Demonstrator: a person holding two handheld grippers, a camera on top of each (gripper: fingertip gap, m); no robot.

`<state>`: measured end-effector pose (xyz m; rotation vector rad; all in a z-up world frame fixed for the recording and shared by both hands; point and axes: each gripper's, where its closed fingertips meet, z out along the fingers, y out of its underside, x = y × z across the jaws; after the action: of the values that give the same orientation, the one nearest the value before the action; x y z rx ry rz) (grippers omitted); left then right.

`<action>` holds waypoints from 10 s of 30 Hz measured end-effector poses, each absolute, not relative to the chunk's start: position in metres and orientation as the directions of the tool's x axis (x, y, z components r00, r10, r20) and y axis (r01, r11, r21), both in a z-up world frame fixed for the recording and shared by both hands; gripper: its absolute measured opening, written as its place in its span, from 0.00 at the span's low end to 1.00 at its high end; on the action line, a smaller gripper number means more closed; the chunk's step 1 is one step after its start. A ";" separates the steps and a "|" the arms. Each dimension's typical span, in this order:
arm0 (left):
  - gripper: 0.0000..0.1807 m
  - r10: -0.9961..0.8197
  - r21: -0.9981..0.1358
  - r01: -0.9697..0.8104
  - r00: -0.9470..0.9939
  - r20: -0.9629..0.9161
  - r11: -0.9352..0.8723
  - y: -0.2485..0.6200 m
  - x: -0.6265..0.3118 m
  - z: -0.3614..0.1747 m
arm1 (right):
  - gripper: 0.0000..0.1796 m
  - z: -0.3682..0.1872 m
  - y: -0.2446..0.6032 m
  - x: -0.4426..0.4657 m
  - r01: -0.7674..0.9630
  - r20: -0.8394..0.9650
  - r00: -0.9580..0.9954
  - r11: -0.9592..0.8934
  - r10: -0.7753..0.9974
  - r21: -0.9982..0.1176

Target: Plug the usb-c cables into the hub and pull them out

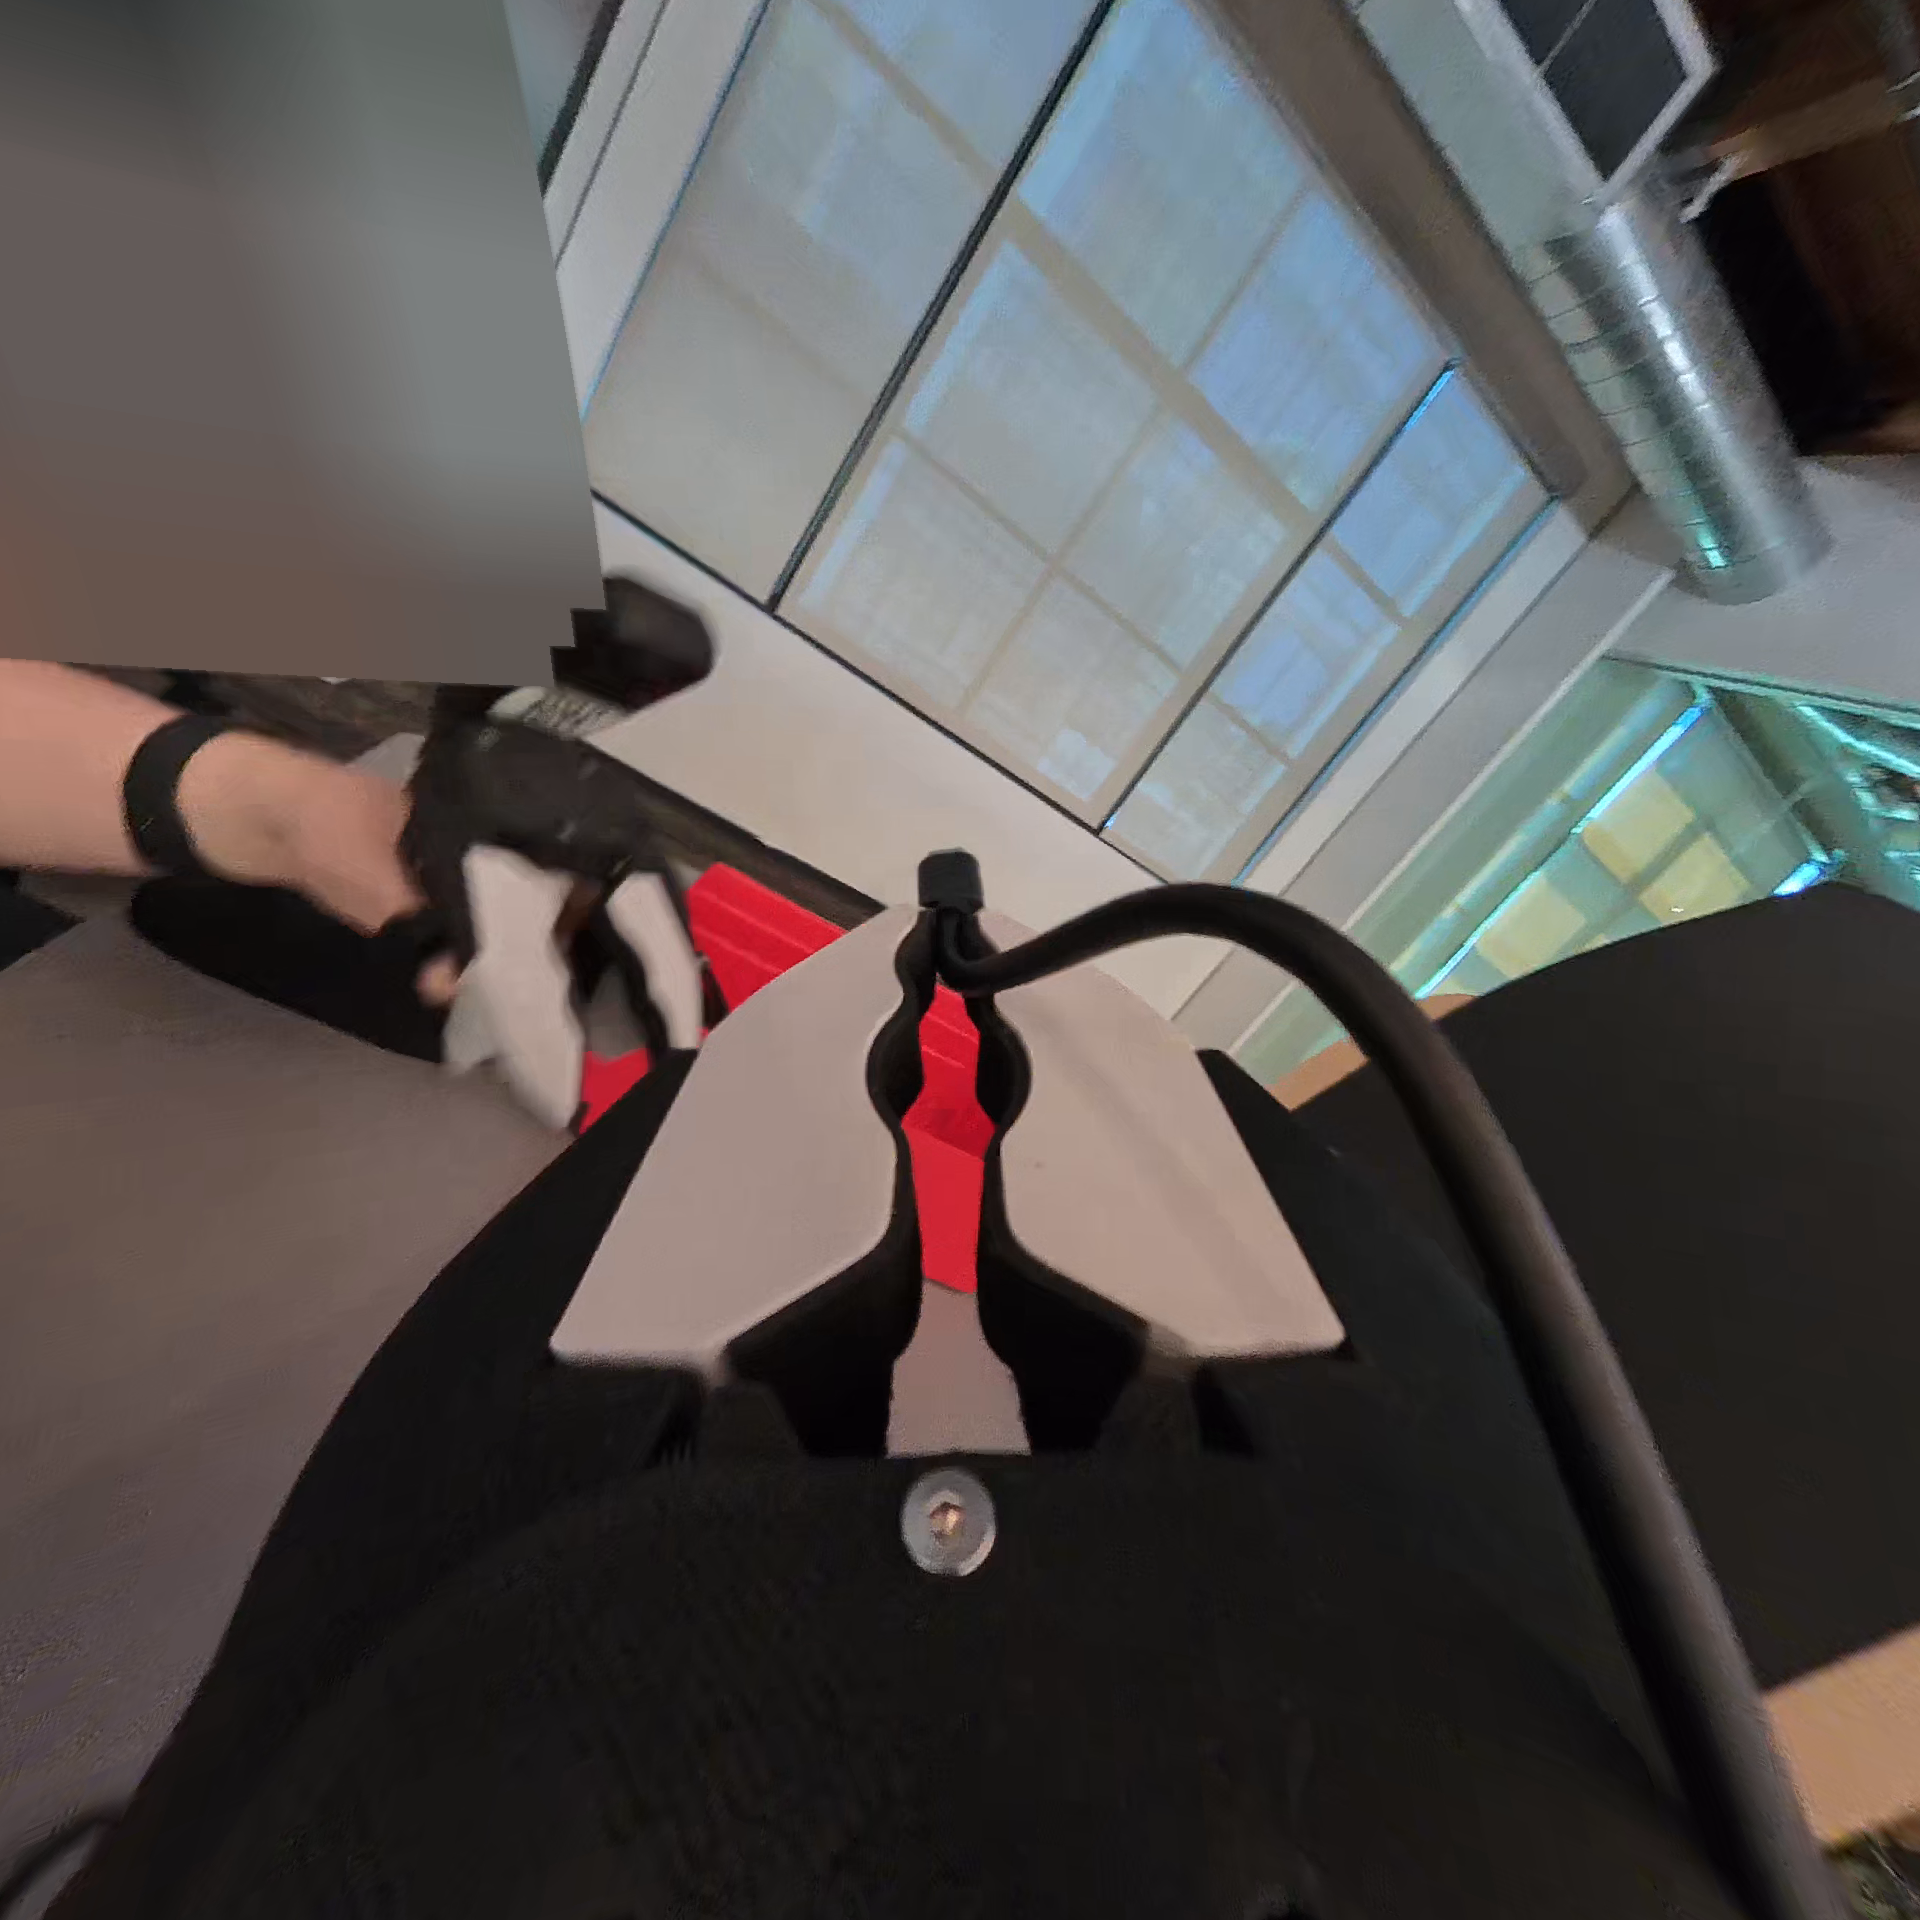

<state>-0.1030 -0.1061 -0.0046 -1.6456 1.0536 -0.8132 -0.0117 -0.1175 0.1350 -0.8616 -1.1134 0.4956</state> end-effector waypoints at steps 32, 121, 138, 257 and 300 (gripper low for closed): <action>0.12 -0.928 -0.663 -0.746 0.292 -0.231 -0.070 -0.062 -0.018 -0.155 | 0.03 0.178 -0.128 0.045 0.060 0.574 0.483 0.630 0.661 -0.775; 0.12 -0.844 -0.980 -0.186 0.512 -0.160 0.073 -0.041 -0.024 0.098 | 0.03 0.117 -0.056 0.004 0.391 0.646 0.662 0.559 0.381 -0.731; 0.12 -0.891 -0.986 -0.101 0.423 -0.166 0.136 -0.065 -0.019 0.118 | 0.03 0.138 -0.089 0.004 0.381 0.696 0.693 0.725 0.187 -0.574; 0.12 -0.899 -0.998 -0.067 0.437 -0.037 0.009 -0.044 -0.020 0.098 | 0.03 0.115 -0.066 -0.007 0.287 0.550 0.620 0.491 0.559 -0.822; 0.13 -0.917 -0.978 -0.183 0.365 -0.159 0.096 -0.046 -0.028 0.090 | 0.03 0.113 -0.069 -0.022 0.403 0.595 0.659 0.453 0.459 -0.795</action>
<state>-0.0282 -0.0465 0.0905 -1.3859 1.0880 -0.7451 -0.0216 -0.0693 0.1129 -1.1435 -0.9027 0.0418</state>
